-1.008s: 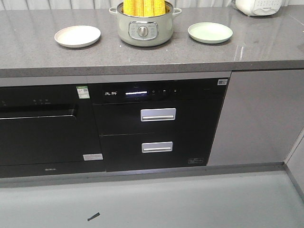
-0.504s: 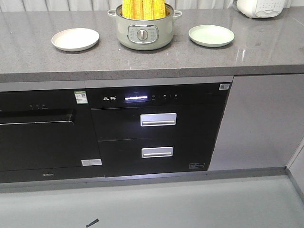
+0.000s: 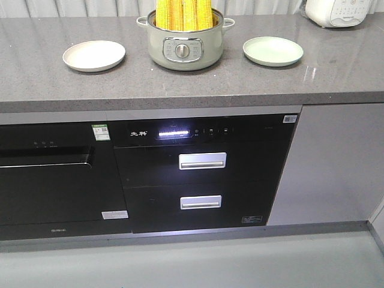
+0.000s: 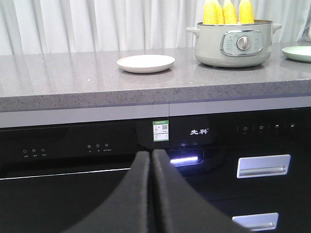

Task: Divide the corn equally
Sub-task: 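Drive closer and align the base in front of the corn pot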

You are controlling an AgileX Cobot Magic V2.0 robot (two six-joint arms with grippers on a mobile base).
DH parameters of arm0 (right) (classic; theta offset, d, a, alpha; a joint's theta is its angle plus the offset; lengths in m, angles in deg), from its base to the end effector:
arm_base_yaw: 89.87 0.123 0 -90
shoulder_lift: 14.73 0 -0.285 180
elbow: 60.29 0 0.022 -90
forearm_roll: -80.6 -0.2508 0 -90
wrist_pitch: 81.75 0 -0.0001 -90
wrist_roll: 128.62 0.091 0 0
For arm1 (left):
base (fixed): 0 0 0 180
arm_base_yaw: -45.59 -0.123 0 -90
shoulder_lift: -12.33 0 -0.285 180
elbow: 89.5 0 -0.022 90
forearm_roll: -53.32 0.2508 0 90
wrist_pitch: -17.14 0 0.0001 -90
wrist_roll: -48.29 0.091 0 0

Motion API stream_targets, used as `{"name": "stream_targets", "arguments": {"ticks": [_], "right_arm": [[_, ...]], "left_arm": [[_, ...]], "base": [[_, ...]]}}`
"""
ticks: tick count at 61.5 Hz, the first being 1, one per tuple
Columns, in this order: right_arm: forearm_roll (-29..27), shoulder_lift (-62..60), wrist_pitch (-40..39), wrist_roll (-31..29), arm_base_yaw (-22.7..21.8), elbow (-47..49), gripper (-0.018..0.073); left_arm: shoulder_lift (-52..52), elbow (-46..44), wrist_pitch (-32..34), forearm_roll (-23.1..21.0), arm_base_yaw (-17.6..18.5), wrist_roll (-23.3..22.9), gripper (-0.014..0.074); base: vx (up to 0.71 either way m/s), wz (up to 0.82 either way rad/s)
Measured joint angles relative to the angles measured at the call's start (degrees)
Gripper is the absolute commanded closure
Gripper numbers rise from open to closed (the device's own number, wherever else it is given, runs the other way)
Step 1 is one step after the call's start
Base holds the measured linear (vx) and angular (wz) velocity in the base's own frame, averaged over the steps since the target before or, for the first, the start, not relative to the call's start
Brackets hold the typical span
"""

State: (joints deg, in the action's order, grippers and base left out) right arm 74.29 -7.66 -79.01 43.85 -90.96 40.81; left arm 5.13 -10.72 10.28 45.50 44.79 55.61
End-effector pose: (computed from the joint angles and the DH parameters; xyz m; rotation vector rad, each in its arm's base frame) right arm 0.0568 -0.0006 0.1996 -0.0060 1.5480 -0.0280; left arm 0.0568 -0.0007 0.1937 -0.0051 1.6193 -0.0084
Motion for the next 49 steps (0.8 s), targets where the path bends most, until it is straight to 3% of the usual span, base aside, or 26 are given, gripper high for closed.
{"name": "stream_targets", "arguments": {"ticks": [49], "right_arm": [[0.0, 0.0, 0.0, 0.0, 0.0, 0.0, 0.0564]], "left_arm": [[0.0, 0.0, 0.0, 0.0, 0.0, 0.0, 0.0603]], "base": [[0.13, 0.02]]}}
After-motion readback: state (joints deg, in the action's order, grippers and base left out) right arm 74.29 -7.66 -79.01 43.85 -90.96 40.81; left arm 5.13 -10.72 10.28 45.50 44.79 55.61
